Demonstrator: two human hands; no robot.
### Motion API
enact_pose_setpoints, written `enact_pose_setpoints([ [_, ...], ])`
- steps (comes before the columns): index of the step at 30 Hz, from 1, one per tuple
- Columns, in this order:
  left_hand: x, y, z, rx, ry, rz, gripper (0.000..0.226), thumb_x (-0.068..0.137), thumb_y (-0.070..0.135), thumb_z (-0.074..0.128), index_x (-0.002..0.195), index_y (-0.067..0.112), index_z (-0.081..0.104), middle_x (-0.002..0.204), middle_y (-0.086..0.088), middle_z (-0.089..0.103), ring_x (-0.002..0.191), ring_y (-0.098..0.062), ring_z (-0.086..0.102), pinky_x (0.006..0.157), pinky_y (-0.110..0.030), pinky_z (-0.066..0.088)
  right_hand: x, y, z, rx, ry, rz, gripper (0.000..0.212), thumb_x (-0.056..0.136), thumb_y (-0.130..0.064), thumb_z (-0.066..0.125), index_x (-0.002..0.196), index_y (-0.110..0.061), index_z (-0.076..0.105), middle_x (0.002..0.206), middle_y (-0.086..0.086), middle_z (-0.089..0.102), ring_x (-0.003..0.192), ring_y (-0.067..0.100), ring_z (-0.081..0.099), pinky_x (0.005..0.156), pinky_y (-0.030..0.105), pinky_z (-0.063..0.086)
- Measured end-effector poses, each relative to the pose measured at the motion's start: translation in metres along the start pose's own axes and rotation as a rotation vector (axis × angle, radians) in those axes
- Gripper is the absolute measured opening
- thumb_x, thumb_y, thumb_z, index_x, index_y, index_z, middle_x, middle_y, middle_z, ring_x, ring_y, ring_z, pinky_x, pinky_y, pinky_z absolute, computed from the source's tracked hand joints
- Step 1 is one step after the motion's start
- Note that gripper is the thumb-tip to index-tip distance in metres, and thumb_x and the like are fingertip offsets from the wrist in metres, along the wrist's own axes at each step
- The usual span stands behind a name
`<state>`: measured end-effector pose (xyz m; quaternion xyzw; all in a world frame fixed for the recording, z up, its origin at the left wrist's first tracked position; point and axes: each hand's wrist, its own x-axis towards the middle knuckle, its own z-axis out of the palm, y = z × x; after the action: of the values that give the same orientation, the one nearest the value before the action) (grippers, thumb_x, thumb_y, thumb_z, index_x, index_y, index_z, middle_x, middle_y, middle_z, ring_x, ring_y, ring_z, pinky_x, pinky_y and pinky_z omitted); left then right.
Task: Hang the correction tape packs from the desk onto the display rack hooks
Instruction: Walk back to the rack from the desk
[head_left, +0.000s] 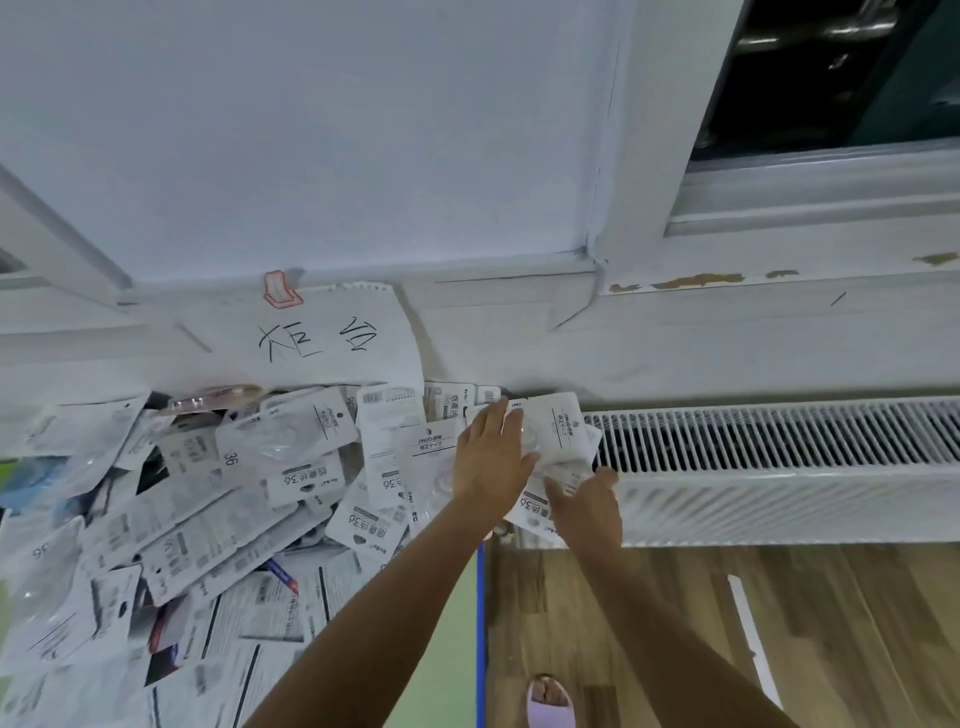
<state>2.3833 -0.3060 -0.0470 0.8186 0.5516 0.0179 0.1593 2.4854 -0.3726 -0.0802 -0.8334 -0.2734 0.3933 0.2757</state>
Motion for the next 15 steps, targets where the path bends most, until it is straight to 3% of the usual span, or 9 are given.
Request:
enact_pose_setpoints([
  [3, 0.019, 0.001, 0.007, 0.03, -0.068, -0.004, 0.069, 0.097, 0.04, 0.049, 0.152, 0.017, 0.014, 0.162, -0.007, 0.003, 0.149, -0.024, 0.002, 0.119, -0.041, 0.007, 0.008, -0.002, 0.003, 0.037, -0.004, 0.034, 0.05, 0.085, -0.024, 0.068, 0.109, -0.011, 0.026, 0.108, 0.015, 0.063, 0.094, 0.031, 0.065, 0.079, 0.042, 0.053],
  [8, 0.038, -0.004, 0.015, 0.112, -0.168, -0.007, 0.084, 0.095, 0.047, 0.05, 0.153, 0.016, -0.002, 0.161, -0.01, -0.003, 0.148, -0.026, -0.007, 0.119, -0.044, -0.002, 0.019, -0.001, 0.003, 0.037, 0.01, 0.067, 0.047, 0.086, -0.009, 0.064, 0.115, -0.007, 0.028, 0.107, 0.015, 0.063, 0.079, 0.024, 0.06, 0.054, 0.023, 0.042],
  [12, 0.044, -0.005, 0.018, 0.098, -0.11, -0.013, 0.09, 0.088, 0.05, 0.06, 0.152, 0.013, 0.009, 0.158, -0.014, 0.014, 0.148, -0.028, 0.006, 0.119, -0.043, 0.004, 0.022, -0.001, 0.002, 0.062, 0.002, 0.081, 0.045, 0.085, -0.002, 0.059, 0.119, -0.005, 0.031, 0.108, 0.015, 0.061, 0.09, 0.03, 0.064, 0.069, 0.037, 0.055],
  [15, 0.048, -0.005, 0.017, 0.151, 0.015, 0.028, 0.096, 0.079, 0.052, 0.069, 0.148, 0.009, 0.016, 0.15, -0.015, 0.026, 0.144, -0.03, 0.015, 0.119, -0.041, 0.002, 0.023, -0.001, 0.001, 0.099, -0.004, 0.075, 0.043, 0.084, 0.0, 0.059, 0.121, -0.005, 0.038, 0.113, 0.013, 0.059, 0.096, 0.029, 0.063, 0.067, 0.032, 0.054],
])
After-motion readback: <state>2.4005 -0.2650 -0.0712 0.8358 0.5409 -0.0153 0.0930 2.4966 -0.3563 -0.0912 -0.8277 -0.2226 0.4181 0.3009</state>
